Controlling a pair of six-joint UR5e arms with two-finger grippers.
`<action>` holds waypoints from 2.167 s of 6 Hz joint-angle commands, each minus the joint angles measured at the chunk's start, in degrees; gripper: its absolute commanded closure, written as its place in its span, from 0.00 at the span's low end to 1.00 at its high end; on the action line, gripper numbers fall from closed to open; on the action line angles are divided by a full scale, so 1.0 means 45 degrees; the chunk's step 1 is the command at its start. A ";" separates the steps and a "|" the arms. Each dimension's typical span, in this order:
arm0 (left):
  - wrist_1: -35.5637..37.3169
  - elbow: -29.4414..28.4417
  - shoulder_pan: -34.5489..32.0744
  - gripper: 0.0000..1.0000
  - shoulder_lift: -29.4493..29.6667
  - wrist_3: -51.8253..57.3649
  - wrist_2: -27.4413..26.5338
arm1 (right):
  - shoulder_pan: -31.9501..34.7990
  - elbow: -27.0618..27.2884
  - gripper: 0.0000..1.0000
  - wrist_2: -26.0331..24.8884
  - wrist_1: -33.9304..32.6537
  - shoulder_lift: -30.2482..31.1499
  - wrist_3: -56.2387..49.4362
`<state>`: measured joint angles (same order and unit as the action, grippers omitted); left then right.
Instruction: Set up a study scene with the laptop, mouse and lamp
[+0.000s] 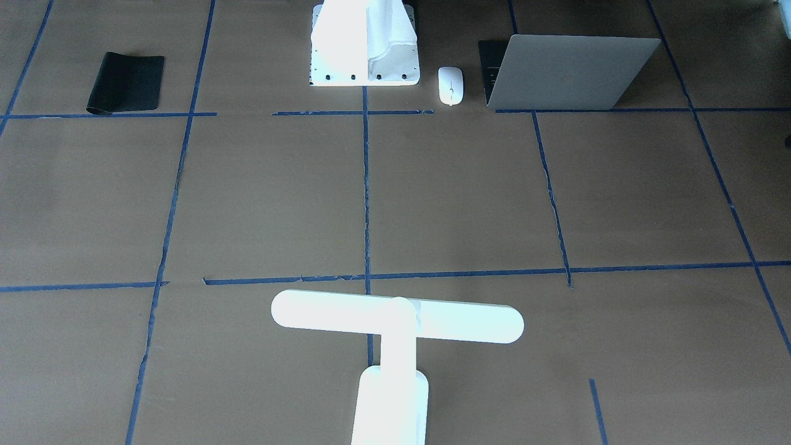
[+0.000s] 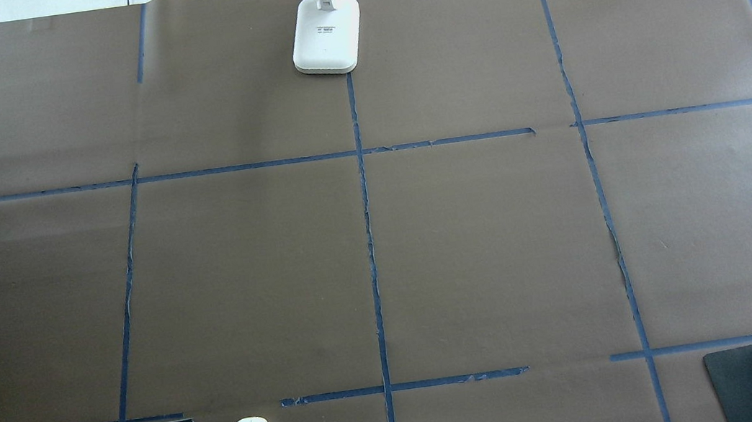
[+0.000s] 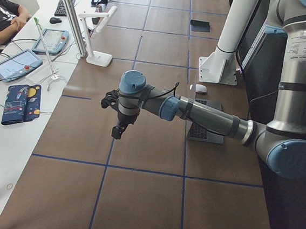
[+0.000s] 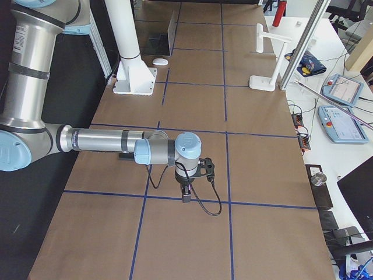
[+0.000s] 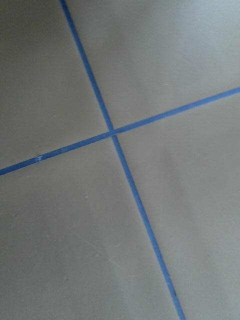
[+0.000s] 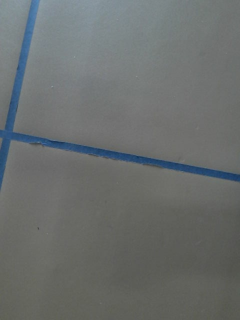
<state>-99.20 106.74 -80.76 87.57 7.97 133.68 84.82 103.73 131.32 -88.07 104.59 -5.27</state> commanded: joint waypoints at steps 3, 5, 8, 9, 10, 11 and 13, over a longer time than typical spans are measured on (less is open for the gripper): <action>-0.2798 0.1819 0.3212 0.00 -0.0123 -0.0075 0.0722 | -0.0020 -0.0025 0.00 0.0252 0.0077 0.0000 0.0020; -0.2779 0.4217 0.4987 0.00 -0.1717 0.0493 0.0703 | -0.0020 -0.0063 0.00 0.0252 0.0078 0.0000 0.0000; -0.2779 0.5713 0.7626 0.00 -0.2487 0.0785 0.0664 | -0.0020 -0.0142 0.00 0.0252 0.0078 0.0000 0.0000; -0.2779 0.5791 0.7711 0.01 -0.3203 0.2199 0.0644 | -0.0020 -0.0142 0.00 0.0252 0.0078 0.0000 0.0000; -0.2779 0.5811 0.7750 0.01 -0.3596 0.2735 0.0663 | -0.0020 -0.0161 0.00 0.0252 0.0078 0.0000 0.0000; -0.2779 0.5811 0.8176 0.01 -0.3755 0.2760 0.0663 | -0.0020 -0.0161 0.00 0.0271 0.0078 0.0000 0.0000; -0.2740 0.5734 0.8899 0.03 -0.4010 0.2721 0.0683 | -0.0020 -0.0181 0.00 0.0252 0.0078 0.0000 0.0000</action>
<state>-111.66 132.77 -42.25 70.03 20.22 136.70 84.73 102.97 132.47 -87.72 104.59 -5.27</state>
